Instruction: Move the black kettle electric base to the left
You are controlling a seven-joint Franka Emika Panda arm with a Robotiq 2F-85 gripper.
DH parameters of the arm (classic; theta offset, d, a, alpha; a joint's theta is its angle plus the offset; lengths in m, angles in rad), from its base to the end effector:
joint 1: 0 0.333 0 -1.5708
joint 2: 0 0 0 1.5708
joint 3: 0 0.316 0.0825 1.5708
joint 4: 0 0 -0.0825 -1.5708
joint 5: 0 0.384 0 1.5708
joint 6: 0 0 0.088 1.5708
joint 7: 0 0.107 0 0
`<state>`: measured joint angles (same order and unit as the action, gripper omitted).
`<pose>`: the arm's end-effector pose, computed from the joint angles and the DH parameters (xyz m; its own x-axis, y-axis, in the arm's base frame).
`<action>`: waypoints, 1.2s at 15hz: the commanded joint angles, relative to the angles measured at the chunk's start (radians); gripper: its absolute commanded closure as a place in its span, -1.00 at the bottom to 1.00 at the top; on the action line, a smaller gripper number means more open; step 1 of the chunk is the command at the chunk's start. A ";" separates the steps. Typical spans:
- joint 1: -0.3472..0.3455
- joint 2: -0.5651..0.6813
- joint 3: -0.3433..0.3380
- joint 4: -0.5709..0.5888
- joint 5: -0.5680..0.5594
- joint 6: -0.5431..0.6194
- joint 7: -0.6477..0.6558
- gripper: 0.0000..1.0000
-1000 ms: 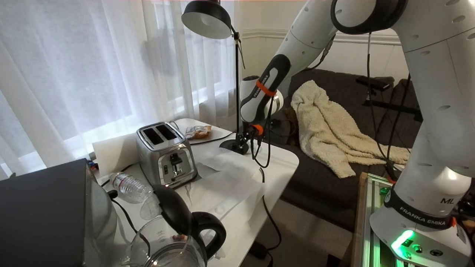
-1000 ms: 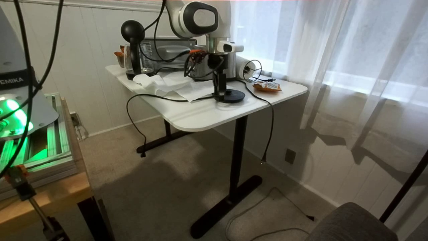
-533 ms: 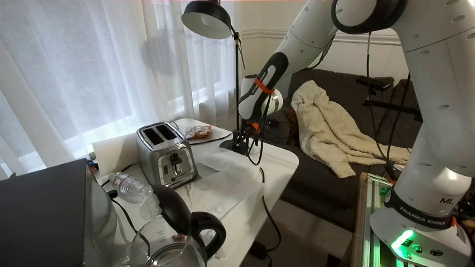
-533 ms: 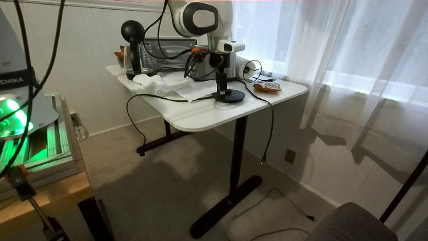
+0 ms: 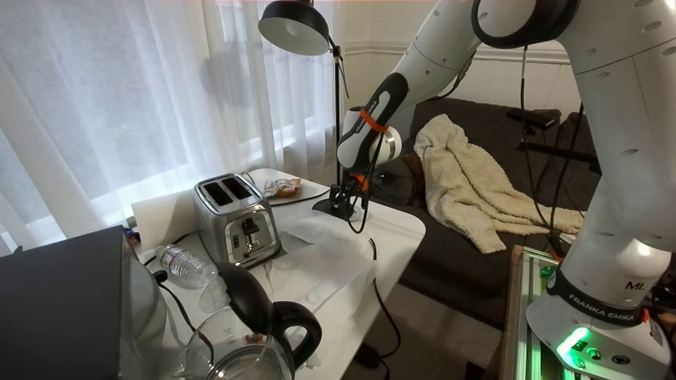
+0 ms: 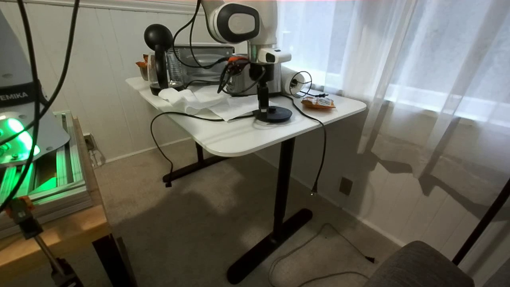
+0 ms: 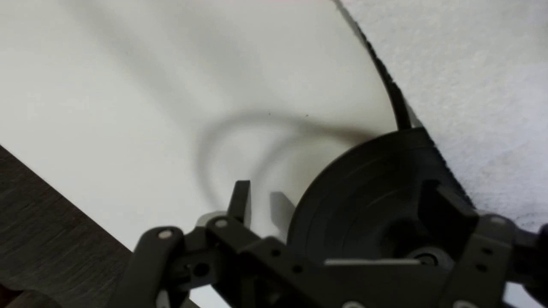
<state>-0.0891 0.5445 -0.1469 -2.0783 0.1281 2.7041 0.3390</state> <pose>0.5760 -0.1428 0.1720 0.7836 -0.6148 0.0895 -0.6157 -0.7877 -0.0193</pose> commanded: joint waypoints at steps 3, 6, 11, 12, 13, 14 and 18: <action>-0.003 0.022 -0.003 0.014 0.016 -0.010 -0.009 -1.00; 0.003 0.036 -0.013 0.016 0.009 -0.013 -0.002 -1.00; 0.051 0.047 -0.086 0.023 -0.040 -0.016 0.067 -1.00; 0.061 0.047 -0.105 0.023 -0.049 -0.018 0.083 -1.00; 0.073 0.048 -0.128 0.024 -0.058 -0.024 0.103 -1.00; 0.082 0.050 -0.150 0.026 -0.067 -0.032 0.120 -1.00; 0.079 0.054 -0.180 0.027 -0.076 -0.039 0.136 -1.00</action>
<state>-0.0170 0.5738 -0.3015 -2.0735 0.0784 2.6870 0.4400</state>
